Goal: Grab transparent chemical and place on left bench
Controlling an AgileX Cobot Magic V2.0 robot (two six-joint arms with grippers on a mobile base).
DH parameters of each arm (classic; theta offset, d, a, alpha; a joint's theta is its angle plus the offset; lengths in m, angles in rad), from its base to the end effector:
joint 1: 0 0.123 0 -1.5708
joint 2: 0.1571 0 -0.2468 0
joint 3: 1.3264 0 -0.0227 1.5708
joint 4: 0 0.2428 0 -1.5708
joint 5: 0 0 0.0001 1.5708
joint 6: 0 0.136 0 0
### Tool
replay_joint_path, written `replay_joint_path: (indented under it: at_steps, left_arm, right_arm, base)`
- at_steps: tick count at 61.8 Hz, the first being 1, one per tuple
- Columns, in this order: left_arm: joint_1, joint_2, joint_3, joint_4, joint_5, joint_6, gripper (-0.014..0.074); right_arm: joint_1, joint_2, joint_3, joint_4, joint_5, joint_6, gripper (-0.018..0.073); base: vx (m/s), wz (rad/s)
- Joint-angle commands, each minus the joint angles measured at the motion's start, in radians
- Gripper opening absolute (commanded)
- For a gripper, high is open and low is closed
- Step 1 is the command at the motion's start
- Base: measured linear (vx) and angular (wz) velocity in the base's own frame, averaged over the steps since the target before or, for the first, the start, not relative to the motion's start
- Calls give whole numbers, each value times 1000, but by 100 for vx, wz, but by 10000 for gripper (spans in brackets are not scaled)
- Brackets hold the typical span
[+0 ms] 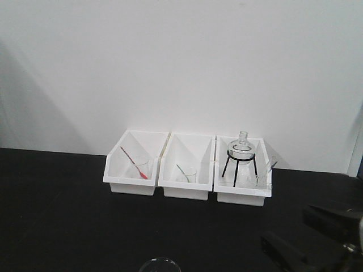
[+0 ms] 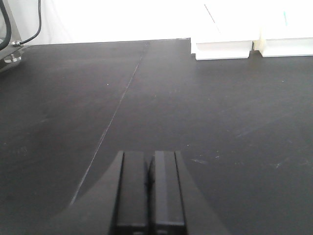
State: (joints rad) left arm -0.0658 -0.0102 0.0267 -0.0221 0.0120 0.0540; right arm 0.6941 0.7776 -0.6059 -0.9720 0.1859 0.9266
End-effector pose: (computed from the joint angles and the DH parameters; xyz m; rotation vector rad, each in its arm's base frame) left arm 0.1319 -0.0087 0.2068 0.0740 1.5102 -0.0274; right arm 0.1895 0.1306 0.2982 -0.5274 1.6908 0.3424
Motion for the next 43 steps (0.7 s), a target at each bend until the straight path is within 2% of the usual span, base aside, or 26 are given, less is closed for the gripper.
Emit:
replay_joint_path:
  at_steps: [1,21,29,33,36,43]
  left_arm:
    - [-2,-19,16,-1,-78,-8,-3]
    - [-2,-19,16,-1,-78,-8,-3]
    - [-2,-19,16,-1,-78,-8,-3]
    - [-2,-19,16,-1,-78,-8,-3]
    - [-2,-19,16,-1,-78,-8,-3]
    - [-2,-19,16,-1,-78,-8,-3]
  right_arm:
    - [1,-70,10,-6,-19,17,502]
    - [1,-152,52,-9,-14,17,502]
    - [1,-156,54,-14,33,12,490]
    - [-11,-191,54,63,65,-11,452]
    - [-48,-239,58,150,103,-74,410]
    - [-248,-376,113,411,138,-336,246]
  base:
    - [0,0]
    - [0,0]
    - [0,0]
    - [0,0]
    - [0,0]
    - [0,0]
